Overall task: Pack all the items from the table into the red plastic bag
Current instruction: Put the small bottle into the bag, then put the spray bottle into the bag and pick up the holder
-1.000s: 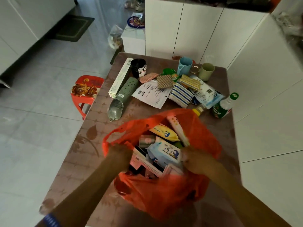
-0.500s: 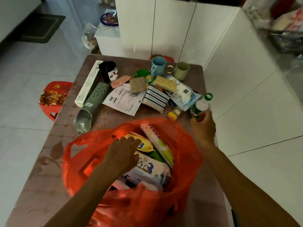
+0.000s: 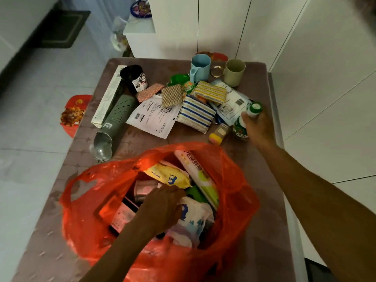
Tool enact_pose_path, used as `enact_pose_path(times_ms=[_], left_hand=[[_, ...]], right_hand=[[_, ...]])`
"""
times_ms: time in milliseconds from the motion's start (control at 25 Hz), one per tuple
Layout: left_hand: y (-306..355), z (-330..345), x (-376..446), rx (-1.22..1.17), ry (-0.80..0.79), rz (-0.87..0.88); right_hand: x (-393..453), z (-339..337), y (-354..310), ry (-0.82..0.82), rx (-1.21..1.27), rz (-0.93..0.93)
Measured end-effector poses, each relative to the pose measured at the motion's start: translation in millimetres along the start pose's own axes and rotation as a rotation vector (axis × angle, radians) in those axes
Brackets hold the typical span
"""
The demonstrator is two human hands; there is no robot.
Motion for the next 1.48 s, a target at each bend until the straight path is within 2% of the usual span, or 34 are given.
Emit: enact_pose_path(times_ms=[120, 160, 240, 360, 440, 520, 600, 640, 760, 840, 960, 1080, 1160, 1240, 1280, 1400, 1480], left_hand=[[3.5, 11.0, -6.5, 0.060, -0.012, 0.045], [3.0, 11.9, -8.4, 0.061, -0.013, 0.051], [2.5, 8.8, -12.2, 0.042, -0.016, 0.063], [2.3, -1.8, -22.6, 0.034, 0.000, 0.102], [4.1, -2.5, -34.5, 0.002, 0.001, 0.139], [5.1, 4.6, -46.0, -0.023, -0.014, 0.162], [3.1, 9.1, -52.9, -0.051, 0.002, 0.165], [1.7, 10.0, -56.5, -0.081, 0.007, 0.167], [-8.9, 1.8, -59.6, -0.178, 0.047, 0.147], [-22.6, -10.7, -58.8, -0.234, 0.114, 0.089], [-33.9, -32.7, -56.8, -0.256, 0.255, 0.049], [-35.3, -50.3, -49.3, -0.242, 0.365, 0.042], [-36.6, -56.0, -38.9, -0.240, 0.410, 0.031], [-39.2, -54.7, -31.3, -0.250, 0.411, 0.006], [-41.3, -52.7, -27.2, -0.245, 0.408, -0.012], [-53.1, -38.7, -25.2, -0.242, 0.406, -0.062], [-56.8, -33.8, -33.2, -0.279, 0.395, -0.082]], right_hand=[[-58.9, -32.0, -52.6, 0.082, 0.296, -0.174], [-80.5, -39.1, -73.0, 0.050, 0.393, -0.256], [-125.6, -31.5, -111.1, -0.172, 0.461, -0.383], [-197.7, 32.6, -119.1, -0.622, 0.129, -0.400], [-235.0, 76.3, -83.5, -0.809, -0.200, -0.320], [-250.0, 102.5, -43.4, -0.898, -0.427, -0.212], [-254.0, 113.9, -20.7, -0.940, -0.478, -0.123], [-257.7, 116.2, -13.6, -0.957, -0.537, -0.170], [-277.8, 114.0, 0.1, -0.891, -0.805, -0.592], [-283.8, 109.3, -0.7, -0.798, -0.772, -0.688], [-274.3, 102.0, -15.2, -0.649, -0.607, -0.664], [-250.5, 77.7, -38.8, -0.408, -0.366, -0.614], [-201.5, 62.3, -54.6, -0.202, -0.180, -0.430], [-136.0, 61.9, -55.2, -0.067, -0.134, -0.215], [-105.1, 73.1, -48.8, -0.093, -0.235, -0.165], [-59.3, 125.9, 1.6, -0.325, -0.692, -0.113], [-51.5, 141.1, 24.4, -0.381, -0.728, -0.104]])
Point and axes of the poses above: each hand's wrist, its own x-axis towards the middle knuckle, its own z-axis out of the palm, y = z × x, the point moved 9 cm from there along x, towards the middle knuckle, and after that the axes turned 8 degrees about y, right-handed, at the moved point
